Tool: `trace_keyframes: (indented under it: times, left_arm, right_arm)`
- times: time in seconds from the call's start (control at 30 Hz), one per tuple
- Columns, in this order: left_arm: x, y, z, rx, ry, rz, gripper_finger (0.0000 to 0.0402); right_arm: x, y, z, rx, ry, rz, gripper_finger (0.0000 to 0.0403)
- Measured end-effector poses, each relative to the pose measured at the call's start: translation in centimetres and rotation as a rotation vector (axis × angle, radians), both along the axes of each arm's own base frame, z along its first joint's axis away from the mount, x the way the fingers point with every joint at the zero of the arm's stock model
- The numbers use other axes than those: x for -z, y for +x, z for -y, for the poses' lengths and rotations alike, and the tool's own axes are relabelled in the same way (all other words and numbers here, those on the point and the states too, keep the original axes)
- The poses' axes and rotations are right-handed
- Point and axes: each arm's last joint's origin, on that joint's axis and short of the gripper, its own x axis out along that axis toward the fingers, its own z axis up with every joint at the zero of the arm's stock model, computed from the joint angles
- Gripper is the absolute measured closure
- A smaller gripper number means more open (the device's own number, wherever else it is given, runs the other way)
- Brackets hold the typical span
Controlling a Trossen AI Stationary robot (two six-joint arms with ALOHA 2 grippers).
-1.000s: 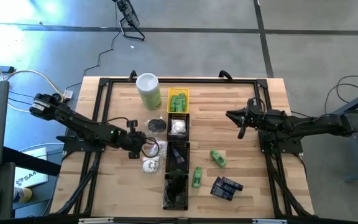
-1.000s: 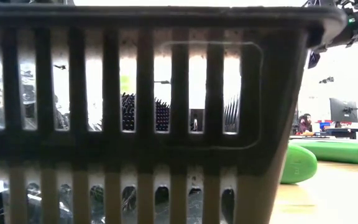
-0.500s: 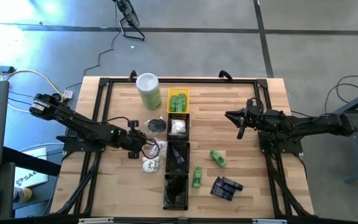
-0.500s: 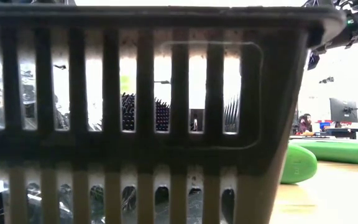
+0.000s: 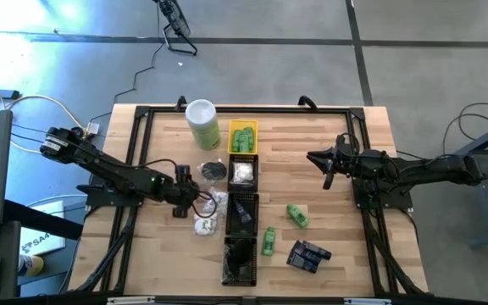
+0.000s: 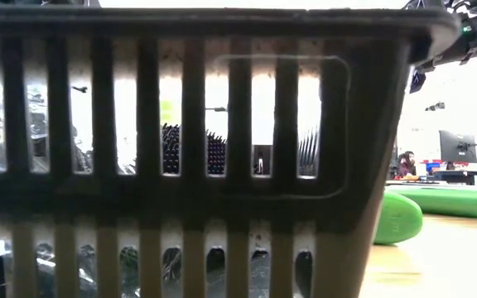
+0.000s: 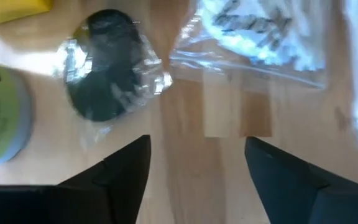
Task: Pick & Place Travel size toiletries
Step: Put the black hairbrush into the bottom black basket
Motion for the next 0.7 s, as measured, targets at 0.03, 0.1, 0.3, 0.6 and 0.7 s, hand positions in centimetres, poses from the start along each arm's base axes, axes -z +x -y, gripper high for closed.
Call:
trace_keyframes:
  times: [0.03,0.1,0.3,0.6,0.7]
  left_arm:
    - [0.0,0.0,0.0,0.013,-0.008,-0.004,0.0140]
    - [0.0,0.0,0.1,0.024,-0.026,-0.010,0.0134]
    - [0.0,0.1,0.1,0.018,-0.016,0.002,0.0130]
    - [1.0,0.6,-0.3,0.000,0.217,-0.031,0.0130]
    - [1.7,1.2,-0.2,0.014,0.237,-0.045,0.0130]
  right_arm:
    - [0.0,0.0,0.0,0.000,0.000,0.000,0.0357]
    - [0.0,0.0,0.0,0.000,0.000,0.000,0.0357]
    - [0.0,0.0,0.0,0.000,0.000,0.000,0.0357]
    - [0.1,0.0,0.0,0.000,0.000,-0.011,0.0357]
    - [0.2,0.0,0.0,0.000,0.000,-0.017,0.0357]
